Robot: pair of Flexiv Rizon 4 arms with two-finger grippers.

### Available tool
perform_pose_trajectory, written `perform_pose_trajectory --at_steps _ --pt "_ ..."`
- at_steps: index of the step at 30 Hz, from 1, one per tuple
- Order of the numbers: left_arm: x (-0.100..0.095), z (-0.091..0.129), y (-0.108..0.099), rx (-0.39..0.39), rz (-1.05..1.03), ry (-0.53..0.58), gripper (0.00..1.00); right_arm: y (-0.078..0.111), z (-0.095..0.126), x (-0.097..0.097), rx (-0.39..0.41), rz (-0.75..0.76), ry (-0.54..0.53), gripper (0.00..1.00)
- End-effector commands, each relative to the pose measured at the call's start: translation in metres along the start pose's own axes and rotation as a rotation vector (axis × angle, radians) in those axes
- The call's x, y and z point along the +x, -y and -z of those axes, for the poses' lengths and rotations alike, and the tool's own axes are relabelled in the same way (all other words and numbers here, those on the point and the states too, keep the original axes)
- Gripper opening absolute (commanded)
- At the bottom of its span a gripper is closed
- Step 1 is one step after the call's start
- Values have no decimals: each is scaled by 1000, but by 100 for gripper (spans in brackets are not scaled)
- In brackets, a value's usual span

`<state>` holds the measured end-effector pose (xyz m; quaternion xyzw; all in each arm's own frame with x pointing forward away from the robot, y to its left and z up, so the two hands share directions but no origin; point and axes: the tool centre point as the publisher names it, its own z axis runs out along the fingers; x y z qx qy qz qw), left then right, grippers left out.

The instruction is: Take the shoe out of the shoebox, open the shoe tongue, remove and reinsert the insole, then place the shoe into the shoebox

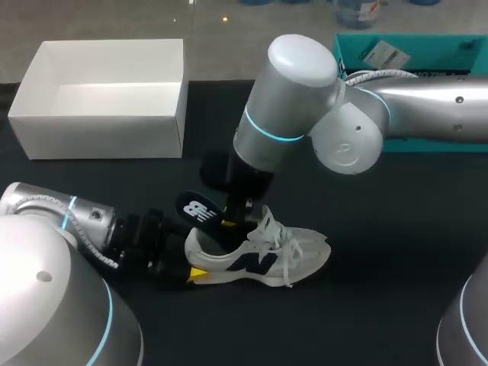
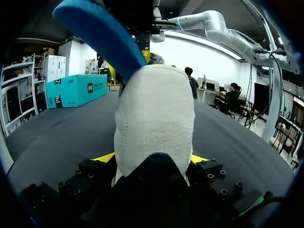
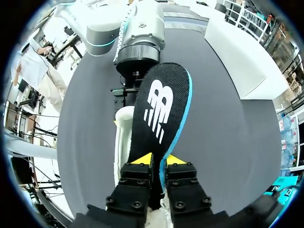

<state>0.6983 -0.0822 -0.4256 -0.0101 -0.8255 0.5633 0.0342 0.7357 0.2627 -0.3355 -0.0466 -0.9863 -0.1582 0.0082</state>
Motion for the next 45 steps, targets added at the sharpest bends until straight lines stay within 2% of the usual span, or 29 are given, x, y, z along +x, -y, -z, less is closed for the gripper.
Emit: perform_pose_trajectory --at_steps 1,14,20,24,45 --pt "0 -2 -3 -1 0 1 0 -3 -5 1 -6 0 0 0" --pt "0 -2 -3 -1 0 1 0 -18 16 -15 -17 54 24 0" --pt "0 -2 -3 -1 0 1 0 -20 25 -23 -88 78 55 0" --pt "0 -2 -3 -1 0 1 0 -22 30 -27 -101 92 66 0" --pt "0 -2 -3 -1 0 1 0 -24 31 -28 -115 94 76 0"
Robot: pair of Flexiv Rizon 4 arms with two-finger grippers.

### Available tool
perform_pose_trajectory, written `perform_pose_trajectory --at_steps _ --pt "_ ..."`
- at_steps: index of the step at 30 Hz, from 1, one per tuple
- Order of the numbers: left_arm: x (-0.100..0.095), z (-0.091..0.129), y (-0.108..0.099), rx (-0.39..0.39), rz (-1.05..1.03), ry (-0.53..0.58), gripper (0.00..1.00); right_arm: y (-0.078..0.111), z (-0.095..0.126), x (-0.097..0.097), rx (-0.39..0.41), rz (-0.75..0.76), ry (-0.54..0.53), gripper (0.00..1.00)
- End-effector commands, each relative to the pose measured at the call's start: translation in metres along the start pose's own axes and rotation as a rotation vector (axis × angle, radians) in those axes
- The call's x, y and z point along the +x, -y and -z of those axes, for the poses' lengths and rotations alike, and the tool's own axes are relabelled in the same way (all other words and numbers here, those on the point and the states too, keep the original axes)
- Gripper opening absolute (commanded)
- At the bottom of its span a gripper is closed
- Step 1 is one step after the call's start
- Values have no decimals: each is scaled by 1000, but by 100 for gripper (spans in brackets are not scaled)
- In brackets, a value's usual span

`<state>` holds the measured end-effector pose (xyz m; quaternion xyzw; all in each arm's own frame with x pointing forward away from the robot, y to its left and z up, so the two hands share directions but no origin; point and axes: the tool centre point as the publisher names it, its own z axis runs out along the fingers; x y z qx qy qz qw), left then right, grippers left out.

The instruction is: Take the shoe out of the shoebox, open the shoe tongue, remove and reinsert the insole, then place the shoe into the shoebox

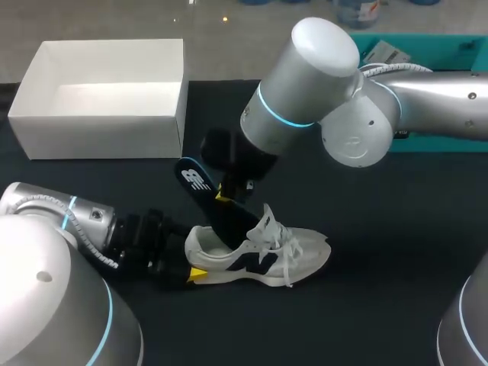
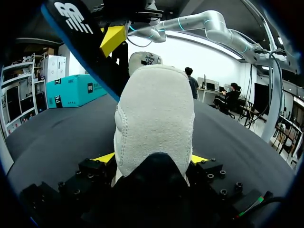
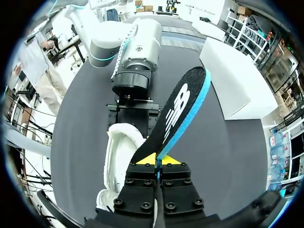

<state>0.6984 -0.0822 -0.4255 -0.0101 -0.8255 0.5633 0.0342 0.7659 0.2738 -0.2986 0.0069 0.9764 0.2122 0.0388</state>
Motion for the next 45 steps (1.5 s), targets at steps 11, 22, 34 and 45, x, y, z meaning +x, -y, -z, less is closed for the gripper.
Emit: perform_pose_trajectory --at_steps 11,22,34,45 --pt "0 -2 -3 -1 0 1 0 1 0 0 -1 1 1 0" --pt "0 -2 -3 -1 0 1 0 3 21 -5 -127 -15 23 0" --pt "0 -2 -3 -1 0 1 0 1 107 -19 -382 -73 20 0" --pt "0 -2 -3 -1 0 1 0 13 180 -27 -428 -78 11 0"
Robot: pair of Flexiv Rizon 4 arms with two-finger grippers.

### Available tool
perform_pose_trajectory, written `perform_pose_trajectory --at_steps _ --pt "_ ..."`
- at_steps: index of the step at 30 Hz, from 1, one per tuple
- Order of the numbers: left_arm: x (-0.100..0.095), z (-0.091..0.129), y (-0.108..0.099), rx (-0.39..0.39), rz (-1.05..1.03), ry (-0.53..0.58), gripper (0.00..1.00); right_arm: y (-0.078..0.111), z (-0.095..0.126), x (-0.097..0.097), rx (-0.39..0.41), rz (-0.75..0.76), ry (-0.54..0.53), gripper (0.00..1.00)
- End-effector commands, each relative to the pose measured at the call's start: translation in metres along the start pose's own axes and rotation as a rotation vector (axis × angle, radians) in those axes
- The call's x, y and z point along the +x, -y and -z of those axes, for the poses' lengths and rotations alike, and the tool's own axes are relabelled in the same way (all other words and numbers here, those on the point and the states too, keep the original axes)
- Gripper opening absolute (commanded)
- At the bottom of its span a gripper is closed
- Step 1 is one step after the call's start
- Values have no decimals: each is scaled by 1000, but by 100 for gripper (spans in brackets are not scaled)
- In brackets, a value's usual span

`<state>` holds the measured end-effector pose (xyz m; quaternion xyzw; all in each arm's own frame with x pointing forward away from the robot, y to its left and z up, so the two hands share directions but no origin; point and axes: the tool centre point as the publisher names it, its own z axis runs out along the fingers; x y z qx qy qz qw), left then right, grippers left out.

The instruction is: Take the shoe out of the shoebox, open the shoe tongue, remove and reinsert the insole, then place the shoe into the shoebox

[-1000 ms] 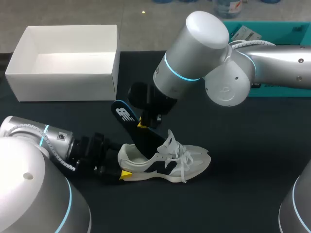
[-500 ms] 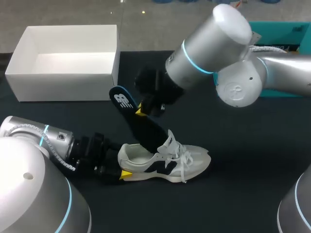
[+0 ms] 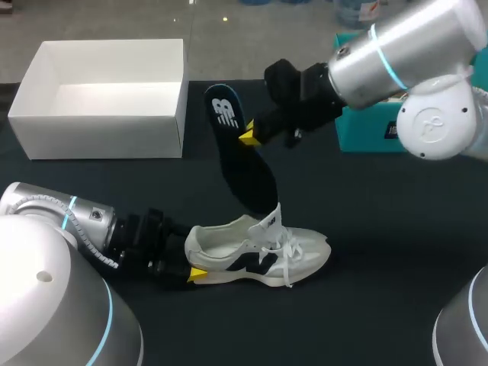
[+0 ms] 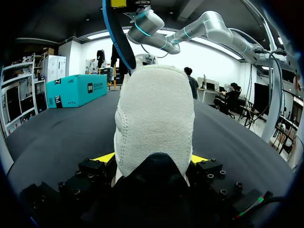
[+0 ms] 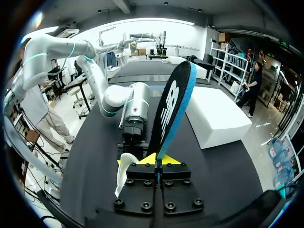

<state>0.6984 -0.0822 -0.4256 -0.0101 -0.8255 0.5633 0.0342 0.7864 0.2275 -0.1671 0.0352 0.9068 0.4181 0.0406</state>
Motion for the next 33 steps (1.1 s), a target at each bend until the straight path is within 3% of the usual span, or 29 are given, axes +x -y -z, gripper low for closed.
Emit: perform_pose_trajectory --at_steps 1,21,23,25,33 --pt "0 -2 -3 -1 0 1 0 7 55 1 9 -10 -10 0" --pt "0 -2 -3 -1 0 1 0 19 125 18 -153 -101 92 0" --pt "0 -2 -3 -1 0 1 0 20 132 20 -131 -100 117 0" --pt "0 -2 -3 -1 0 1 0 13 139 20 -117 -8 172 0" --pt "0 -2 -3 -1 0 1 0 13 139 20 -117 -8 172 0"
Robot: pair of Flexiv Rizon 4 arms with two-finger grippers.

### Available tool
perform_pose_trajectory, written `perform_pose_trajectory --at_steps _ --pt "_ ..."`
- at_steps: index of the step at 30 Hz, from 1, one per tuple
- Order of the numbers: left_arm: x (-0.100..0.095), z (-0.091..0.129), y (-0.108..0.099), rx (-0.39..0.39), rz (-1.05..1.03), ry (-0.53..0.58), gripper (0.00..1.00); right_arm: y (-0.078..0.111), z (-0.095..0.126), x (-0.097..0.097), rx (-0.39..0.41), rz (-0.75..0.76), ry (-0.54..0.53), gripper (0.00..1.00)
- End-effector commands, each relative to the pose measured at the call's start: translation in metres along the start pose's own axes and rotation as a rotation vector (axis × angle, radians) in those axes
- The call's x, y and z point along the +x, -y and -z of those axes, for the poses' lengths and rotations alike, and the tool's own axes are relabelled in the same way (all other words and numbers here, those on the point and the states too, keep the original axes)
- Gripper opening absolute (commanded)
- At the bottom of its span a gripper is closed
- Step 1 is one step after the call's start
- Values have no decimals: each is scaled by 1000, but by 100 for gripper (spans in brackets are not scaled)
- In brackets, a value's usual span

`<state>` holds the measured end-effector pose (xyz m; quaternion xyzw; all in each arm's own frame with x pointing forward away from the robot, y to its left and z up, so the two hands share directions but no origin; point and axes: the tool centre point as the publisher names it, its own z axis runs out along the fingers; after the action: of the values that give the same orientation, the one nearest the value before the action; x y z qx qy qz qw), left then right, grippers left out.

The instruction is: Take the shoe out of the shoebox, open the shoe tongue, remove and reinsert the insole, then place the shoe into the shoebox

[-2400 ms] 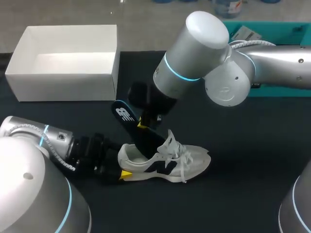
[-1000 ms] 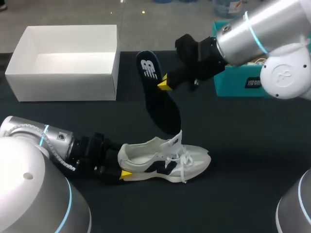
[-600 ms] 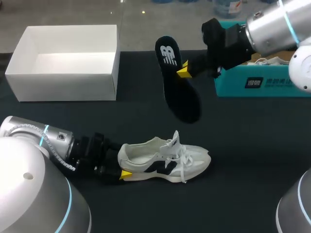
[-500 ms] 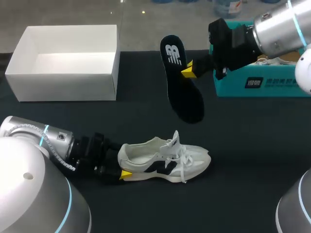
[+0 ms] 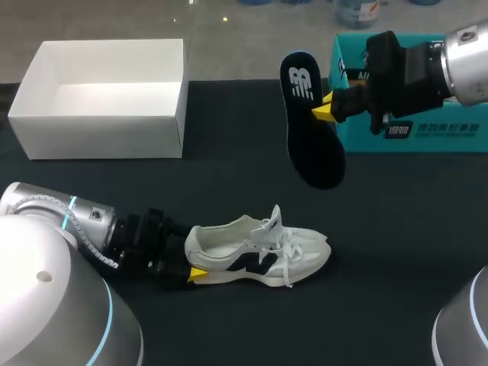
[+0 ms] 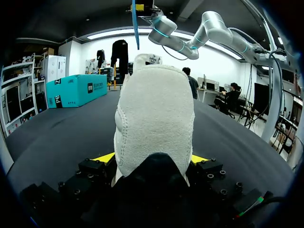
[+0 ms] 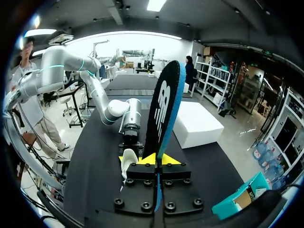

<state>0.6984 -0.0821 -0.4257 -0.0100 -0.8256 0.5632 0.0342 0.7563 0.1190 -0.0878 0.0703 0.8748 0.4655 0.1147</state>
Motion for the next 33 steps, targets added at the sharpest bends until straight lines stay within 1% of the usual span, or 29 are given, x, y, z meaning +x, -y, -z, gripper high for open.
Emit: perform_pose_trajectory --at_steps 1,4,5,7,9,10,12,14,17,18,20,23,27,29,33 --pt "0 -2 -3 -1 0 1 0 2 3 4 -2 1 9 0" --pt "0 -2 -3 -1 0 1 0 2 3 4 -2 1 9 0" --pt "0 -2 -3 -1 0 1 0 6 2 4 -40 -37 16 0" --pt "0 -2 -3 -1 0 1 0 7 4 3 -100 -135 -35 0" --pt "0 -2 -3 -1 0 1 0 6 12 2 -108 -230 -59 0" --pt "0 -2 -3 -1 0 1 0 5 15 2 -111 -252 -81 0" --pt "0 -2 -3 -1 0 1 0 1 22 3 -159 -280 -108 0" --pt "0 -2 -3 -1 0 1 0 -4 25 4 -149 -290 -138 0" --pt "0 -2 -3 -1 0 1 0 -10 30 5 -170 -319 -172 0" --pt "0 -2 -3 -1 0 1 0 -11 31 5 -165 -333 -183 0" --pt "0 -2 -3 -1 0 1 0 -13 33 7 -189 -357 -204 0" --pt "0 -2 -3 -1 0 1 0 -18 33 10 -181 -390 -220 0" --pt "0 -2 -3 -1 0 1 0 -25 34 14 -168 -419 -209 0" --pt "0 -2 -3 -1 0 1 0 -30 36 17 -146 -429 -202 0" --pt "0 -2 -3 -1 0 1 0 -42 47 24 -140 -428 -201 0"
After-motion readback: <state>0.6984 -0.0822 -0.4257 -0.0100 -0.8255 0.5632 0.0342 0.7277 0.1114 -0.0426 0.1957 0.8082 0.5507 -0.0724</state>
